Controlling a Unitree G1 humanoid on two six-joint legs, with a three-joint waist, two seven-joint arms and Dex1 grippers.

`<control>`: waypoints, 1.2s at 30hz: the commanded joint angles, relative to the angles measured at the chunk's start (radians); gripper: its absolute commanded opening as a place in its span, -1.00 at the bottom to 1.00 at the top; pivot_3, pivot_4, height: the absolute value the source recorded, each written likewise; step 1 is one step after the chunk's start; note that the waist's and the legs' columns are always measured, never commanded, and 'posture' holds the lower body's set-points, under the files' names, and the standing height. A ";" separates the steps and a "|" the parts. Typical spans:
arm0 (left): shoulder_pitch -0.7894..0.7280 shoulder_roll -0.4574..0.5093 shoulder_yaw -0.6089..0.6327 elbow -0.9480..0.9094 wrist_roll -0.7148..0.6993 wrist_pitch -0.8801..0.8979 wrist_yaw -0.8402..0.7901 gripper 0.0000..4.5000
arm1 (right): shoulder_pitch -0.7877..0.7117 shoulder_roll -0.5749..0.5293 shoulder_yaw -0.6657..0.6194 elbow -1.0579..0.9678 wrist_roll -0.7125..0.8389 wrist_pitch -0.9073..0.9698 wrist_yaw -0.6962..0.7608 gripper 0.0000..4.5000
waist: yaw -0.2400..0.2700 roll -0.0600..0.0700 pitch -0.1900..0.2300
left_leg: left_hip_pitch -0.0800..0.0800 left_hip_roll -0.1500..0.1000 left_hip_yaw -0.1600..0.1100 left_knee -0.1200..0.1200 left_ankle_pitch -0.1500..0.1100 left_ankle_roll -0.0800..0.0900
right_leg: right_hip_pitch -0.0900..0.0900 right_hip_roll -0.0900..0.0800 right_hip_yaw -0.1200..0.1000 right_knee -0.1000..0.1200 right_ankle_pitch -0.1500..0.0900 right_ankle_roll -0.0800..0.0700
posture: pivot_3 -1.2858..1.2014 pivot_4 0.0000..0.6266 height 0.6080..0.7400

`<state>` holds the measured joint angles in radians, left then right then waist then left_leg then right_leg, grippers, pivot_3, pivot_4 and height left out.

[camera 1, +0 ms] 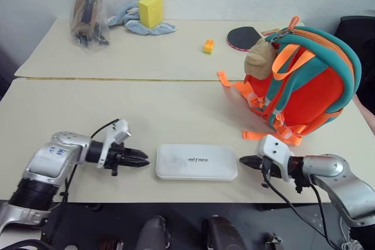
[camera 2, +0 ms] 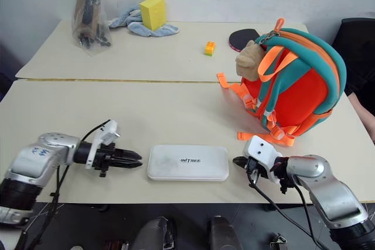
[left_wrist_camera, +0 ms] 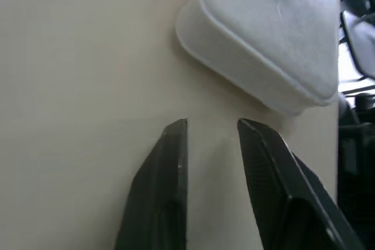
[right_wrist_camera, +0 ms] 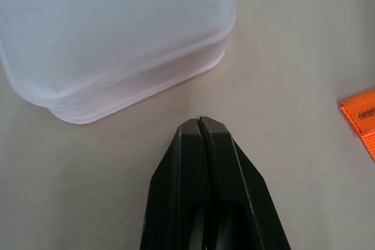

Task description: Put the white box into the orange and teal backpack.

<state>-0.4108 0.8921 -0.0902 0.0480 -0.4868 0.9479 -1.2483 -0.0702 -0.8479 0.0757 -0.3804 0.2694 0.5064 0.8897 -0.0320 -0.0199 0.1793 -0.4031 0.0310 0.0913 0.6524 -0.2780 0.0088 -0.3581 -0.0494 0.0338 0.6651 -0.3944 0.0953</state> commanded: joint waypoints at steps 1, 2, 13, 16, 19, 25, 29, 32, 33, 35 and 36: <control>-0.045 0.001 0.025 0.017 -0.114 0.224 -0.020 0.17 | -0.022 0.018 0.022 -0.010 -0.006 -0.009 0.007 -1.00 | 0.001 0.000 0.000 | 0.000 0.000 0.000 0.000 0.000 0.000 | 0.000 0.000 0.000 0.000 0.000 0.000 | 0.03 -0.52 1.00; -0.046 0.003 0.015 0.012 -0.129 0.260 -0.025 0.30 | -0.025 0.020 0.028 -0.010 -0.009 -0.011 0.008 -1.00 | 0.001 0.000 0.000 | 0.000 0.000 0.000 0.001 0.000 0.000 | 0.000 0.000 0.000 0.000 0.000 0.000 | 0.03 -0.52 1.00; -0.092 -0.186 -0.063 0.110 -0.103 0.499 0.219 0.96 | -0.055 0.052 0.061 0.017 -0.053 -0.031 0.011 -1.00 | 0.010 0.006 -0.005 | 0.010 -0.003 -0.002 0.003 0.000 0.002 | 0.013 -0.004 -0.002 0.000 0.000 0.000 | 0.03 -0.52 1.00; -0.106 -0.242 -0.060 0.103 -0.126 0.543 0.248 0.96 | -0.059 0.059 0.061 0.024 -0.056 -0.035 0.009 -1.00 | 0.016 0.009 -0.007 | 0.020 -0.005 -0.002 -0.003 -0.004 0.008 | 0.024 -0.006 -0.003 -0.005 0.000 0.000 | 0.03 -0.52 1.00; -0.120 -0.297 -0.043 0.084 -0.154 0.576 0.266 0.96 | -0.062 0.068 0.061 0.025 -0.061 -0.036 0.007 -1.00 | 0.028 0.010 -0.007 | 0.020 -0.007 -0.002 -0.002 -0.004 0.008 | 0.024 -0.007 -0.003 -0.005 0.000 0.000 | 0.03 -0.52 1.00; -0.182 -0.393 0.015 0.089 -0.200 0.665 0.316 0.96 | -0.075 0.089 0.061 0.023 -0.062 -0.024 0.002 -1.00 | 0.030 0.009 -0.007 | 0.016 -0.011 -0.002 0.000 -0.004 0.008 | 0.021 -0.011 -0.003 -0.005 0.000 0.001 | 0.03 -0.52 1.00; -0.211 -0.420 0.053 0.125 -0.202 0.666 0.349 0.96 | -0.077 0.092 0.057 0.024 -0.064 -0.025 -0.003 -1.00 | 0.027 0.007 -0.006 | 0.015 -0.012 -0.002 0.000 -0.004 0.009 | 0.020 -0.012 -0.003 -0.005 0.000 0.001 | 0.03 -0.52 1.00; -0.233 -0.430 0.101 0.161 -0.217 0.666 0.354 0.78 | -0.073 0.091 0.053 0.024 -0.066 -0.029 -0.009 -1.00 | 0.028 0.006 -0.006 | 0.015 -0.012 -0.002 0.000 -0.004 0.008 | 0.020 -0.012 -0.003 -0.005 0.000 0.001 | 0.03 -0.52 1.00; -0.235 -0.429 0.108 0.163 -0.225 0.666 0.351 0.70 | -0.071 0.090 0.053 0.024 -0.067 -0.031 -0.010 -1.00 | 0.027 0.006 -0.005 | 0.015 -0.012 -0.002 0.000 -0.004 0.008 | 0.020 -0.012 -0.003 -0.005 0.000 0.001 | 0.03 -0.52 1.00; -0.239 -0.423 0.128 0.169 -0.237 0.666 0.347 0.45 | -0.064 0.089 0.050 0.023 -0.069 -0.035 -0.015 -1.00 | 0.025 0.004 -0.004 | 0.015 -0.012 -0.002 0.000 -0.003 0.008 | 0.020 -0.011 -0.003 -0.005 0.000 0.002 | 0.03 -0.52 1.00; -0.239 -0.420 0.134 0.171 -0.241 0.666 0.346 0.30 | -0.061 0.089 0.049 0.022 -0.070 -0.036 -0.018 -1.00 | 0.025 0.003 -0.004 | 0.015 -0.011 -0.002 0.000 -0.003 0.007 | 0.019 -0.011 -0.003 -0.005 0.000 0.002 | 0.03 -0.52 1.00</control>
<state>-0.6327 0.4730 0.0217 0.2194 -0.6881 1.6139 -0.8932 -0.1379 -0.7628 0.1411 -0.3423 0.1975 0.4823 0.8774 -0.0072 -0.0168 0.1754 -0.3887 0.0198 0.0891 0.6515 -0.2807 0.0155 -0.3399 -0.0605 0.0304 0.6602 -0.3942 0.0972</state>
